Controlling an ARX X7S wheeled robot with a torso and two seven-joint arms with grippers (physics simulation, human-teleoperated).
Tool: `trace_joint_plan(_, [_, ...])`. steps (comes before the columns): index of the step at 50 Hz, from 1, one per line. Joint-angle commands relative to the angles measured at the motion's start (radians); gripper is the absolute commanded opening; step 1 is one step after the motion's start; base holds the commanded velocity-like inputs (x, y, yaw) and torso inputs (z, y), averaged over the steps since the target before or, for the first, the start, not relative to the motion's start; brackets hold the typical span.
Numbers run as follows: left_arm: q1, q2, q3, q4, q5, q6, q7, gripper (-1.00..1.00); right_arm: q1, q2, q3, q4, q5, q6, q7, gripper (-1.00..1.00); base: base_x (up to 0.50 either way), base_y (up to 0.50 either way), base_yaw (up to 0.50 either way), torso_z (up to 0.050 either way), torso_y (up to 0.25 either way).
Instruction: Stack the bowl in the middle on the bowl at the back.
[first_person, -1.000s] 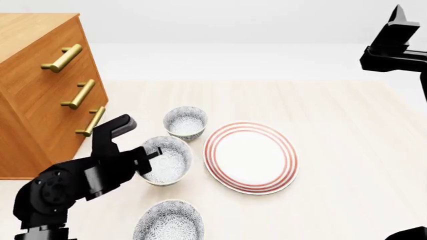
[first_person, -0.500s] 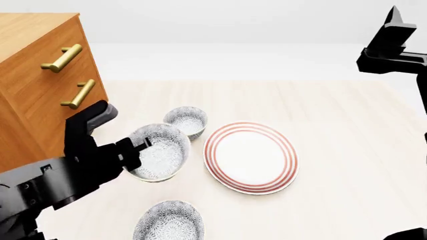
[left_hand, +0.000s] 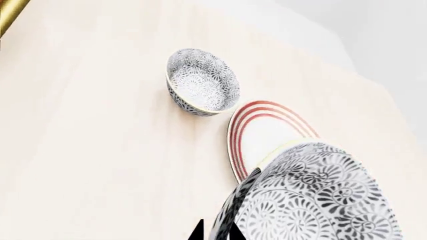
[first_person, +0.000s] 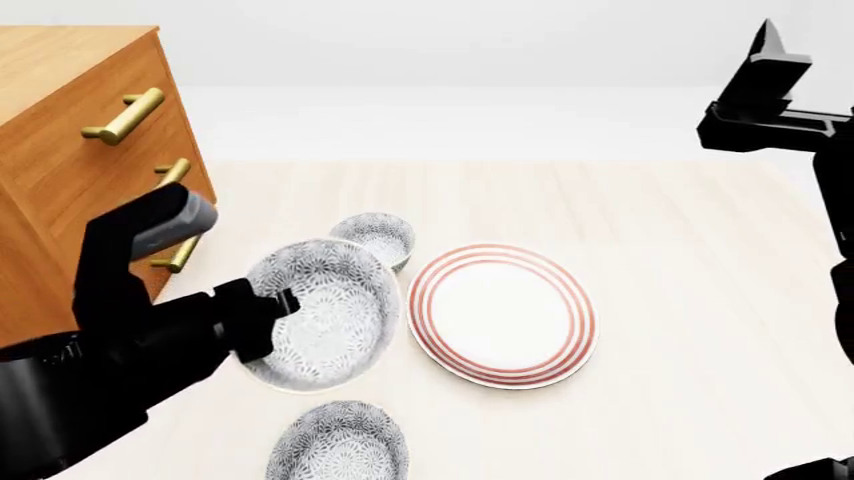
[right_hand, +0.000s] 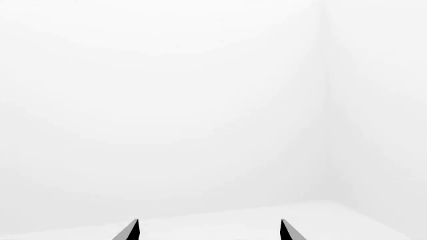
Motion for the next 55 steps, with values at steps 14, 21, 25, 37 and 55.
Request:
trace_joint_plan(14, [0.112, -0.129, 0.151, 0.234, -0.175, 0.229, -0.010, -1.00, -0.013, -0.010, 0.023, -0.014, 0.030, 0.007, 0.006, 1.00, 0.00, 0.00, 0.00, 0.000, 0.001])
trace_joint_plan(21, [0.145, -0.138, 0.158, 0.246, -0.136, 0.213, 0.016, -1.00, -0.016, -0.007, 0.024, -0.013, 0.034, 0.005, 0.009, 1.00, 0.00, 0.00, 0.00, 0.000, 0.000])
trace_joint_plan(25, [0.154, -0.142, 0.163, 0.245, -0.120, 0.207, 0.029, -1.00, -0.017, -0.007, 0.024, -0.012, 0.036, 0.003, 0.011, 1.00, 0.00, 0.00, 0.00, 0.000, 0.000])
trace_joint_plan(37, [0.176, -0.156, 0.166, 0.241, -0.068, 0.182, 0.073, -1.00, -0.022, -0.003, 0.031, -0.018, 0.045, 0.008, 0.019, 1.00, 0.00, 0.00, 0.00, 0.000, 0.000])
trace_joint_plan(55, [0.257, -0.150, 0.132, 0.228, 0.065, 0.129, 0.166, -1.00, -0.027, 0.002, 0.039, -0.024, 0.061, 0.015, 0.029, 1.00, 0.00, 0.00, 0.00, 0.000, 0.001])
